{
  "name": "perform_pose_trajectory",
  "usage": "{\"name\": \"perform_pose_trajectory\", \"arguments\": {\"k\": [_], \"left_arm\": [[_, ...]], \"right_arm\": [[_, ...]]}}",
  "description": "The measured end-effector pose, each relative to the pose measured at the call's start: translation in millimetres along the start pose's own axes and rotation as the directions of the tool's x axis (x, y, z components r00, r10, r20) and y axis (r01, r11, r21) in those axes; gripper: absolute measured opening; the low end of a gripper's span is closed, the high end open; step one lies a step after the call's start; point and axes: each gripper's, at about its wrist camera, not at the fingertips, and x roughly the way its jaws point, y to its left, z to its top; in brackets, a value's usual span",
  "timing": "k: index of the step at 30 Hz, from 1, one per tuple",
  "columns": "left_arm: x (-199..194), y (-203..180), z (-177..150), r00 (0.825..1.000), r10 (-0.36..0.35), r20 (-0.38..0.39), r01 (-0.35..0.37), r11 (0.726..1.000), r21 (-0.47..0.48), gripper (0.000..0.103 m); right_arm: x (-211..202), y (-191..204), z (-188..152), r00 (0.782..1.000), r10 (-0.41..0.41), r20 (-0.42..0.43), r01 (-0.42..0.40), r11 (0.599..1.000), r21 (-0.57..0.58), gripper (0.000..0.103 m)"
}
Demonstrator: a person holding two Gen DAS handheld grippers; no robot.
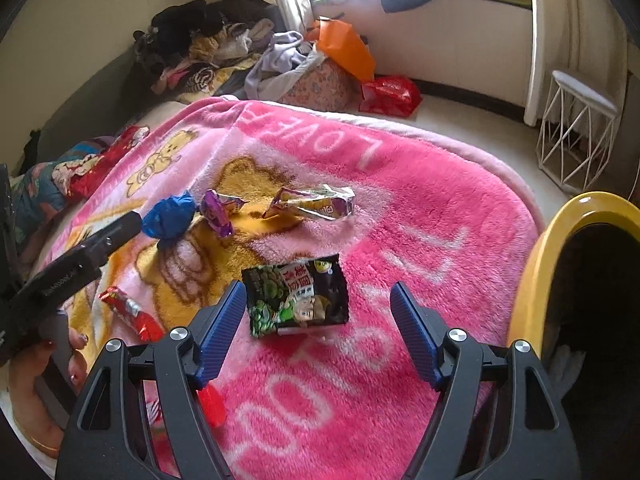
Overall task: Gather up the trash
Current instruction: 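Grasp the dark green snack packet with the right tool while the left tool grasps the blue glove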
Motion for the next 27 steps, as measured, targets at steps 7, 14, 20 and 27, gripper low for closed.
{"name": "perform_pose_trajectory", "arguments": {"k": [7, 14, 20, 27], "left_arm": [[32.6, 4.1, 2.7, 0.998, 0.003, -0.07, -0.003, 1.0, -0.011, 0.062], [46.2, 5.7, 1.2, 0.994, -0.021, -0.11, 0.016, 0.999, -0.045, 0.015], [32.9, 3.2, -8.3, 0.996, -0.047, -0.08, 0.043, 0.998, -0.055, 0.01], [2.6, 3.4, -13.9, 0.997, -0.072, -0.018, 0.07, 0.993, -0.093, 0.01]], "right_arm": [[29.1, -5.7, 3.9, 0.996, 0.024, -0.089, -0.019, 0.999, 0.048, 0.066], [33.9, -7.8, 0.7, 0.992, 0.053, -0.119, -0.047, 0.997, 0.058, 0.032], [19.4, 1.9, -3.7, 0.993, 0.09, -0.083, -0.088, 0.996, 0.026, 0.019], [-1.8, 7.3, -12.7, 0.993, 0.117, -0.033, -0.116, 0.993, 0.025, 0.015]]}}
